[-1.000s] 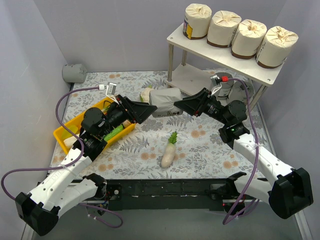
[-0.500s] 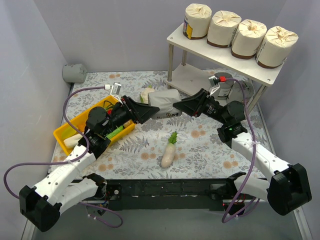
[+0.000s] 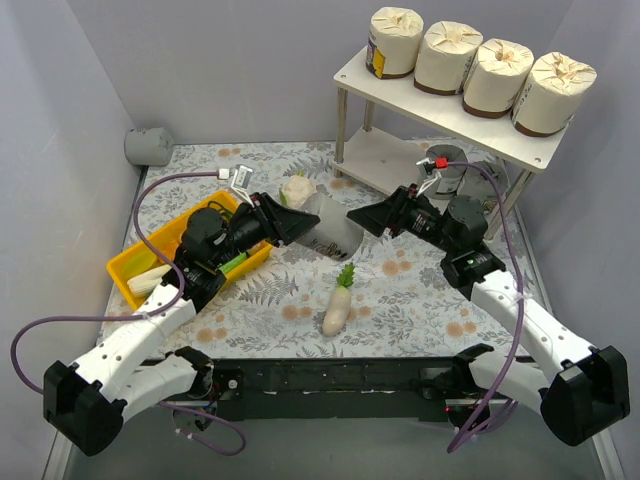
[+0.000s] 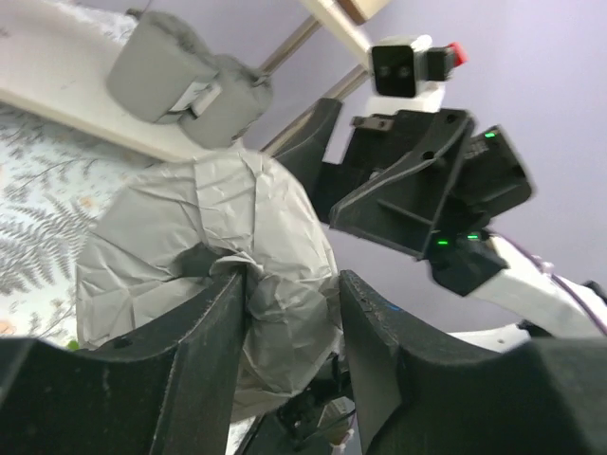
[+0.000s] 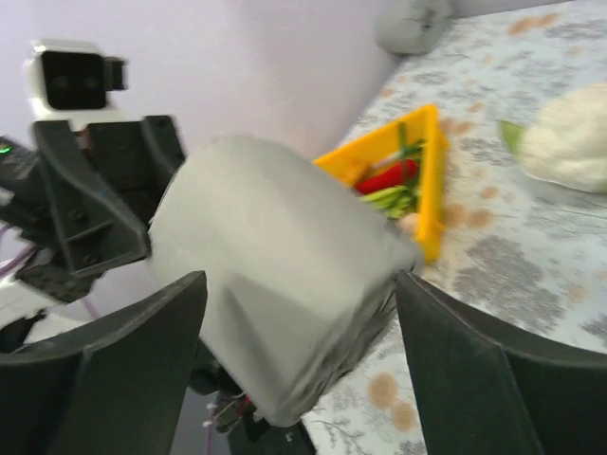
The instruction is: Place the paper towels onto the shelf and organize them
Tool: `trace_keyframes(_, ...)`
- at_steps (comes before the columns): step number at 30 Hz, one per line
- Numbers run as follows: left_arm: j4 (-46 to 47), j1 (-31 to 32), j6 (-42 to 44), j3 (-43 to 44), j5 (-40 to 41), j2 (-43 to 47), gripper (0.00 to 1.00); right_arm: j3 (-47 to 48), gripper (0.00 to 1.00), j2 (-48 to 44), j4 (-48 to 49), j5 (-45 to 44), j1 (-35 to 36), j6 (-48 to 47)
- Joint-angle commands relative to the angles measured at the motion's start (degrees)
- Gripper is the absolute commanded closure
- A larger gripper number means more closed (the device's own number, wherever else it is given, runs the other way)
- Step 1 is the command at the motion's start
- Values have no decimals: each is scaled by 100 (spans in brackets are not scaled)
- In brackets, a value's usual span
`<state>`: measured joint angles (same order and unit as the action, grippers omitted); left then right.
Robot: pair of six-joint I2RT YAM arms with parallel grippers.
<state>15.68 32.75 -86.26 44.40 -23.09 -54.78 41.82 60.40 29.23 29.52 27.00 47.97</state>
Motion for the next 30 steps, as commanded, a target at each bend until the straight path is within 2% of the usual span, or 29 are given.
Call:
trace_keyframes(1,-730,21,442,516,331,-146,59,616,8,-493,-2155,-1367,-46,-1095)
trace_keyframes(3,-996,21,741,692,497,-313,60,739,6,-634,-2781,-1938,-37,-1429)
trace_keyframes(9,-1313,21,1172,947,762,-1130,66,582,5,-1188,-3106,-2468,-46,-1860)
trace_keyframes(11,-1375,21,1243,887,902,-1245,66,564,5,-1259,-3143,-2451,-37,-2018)
trace_keyframes(15,-1533,21,1252,912,1420,-1219,64,537,7,-1198,-3143,-1785,-37,-2580)
trace_keyframes(16,-1916,21,1261,982,1535,-1254,63,581,8,-1076,-3265,-1687,-37,-2703)
trace_keyframes(20,-2490,21,1322,1036,1852,-1255,55,731,10,-618,-4019,-1274,-29,-2635)
trace_keyframes(23,-2684,21,1287,650,1773,-860,39,408,11,-547,-4338,-905,-29,-2354)
trace_keyframes(25,-2746,21,1191,299,1458,-614,32,82,10,-748,-4172,-676,-29,-2213)
trace_keyframes(30,-2387,38,726,-361,501,-516,32,-710,10,-899,-3355,-333,-29,-1835)
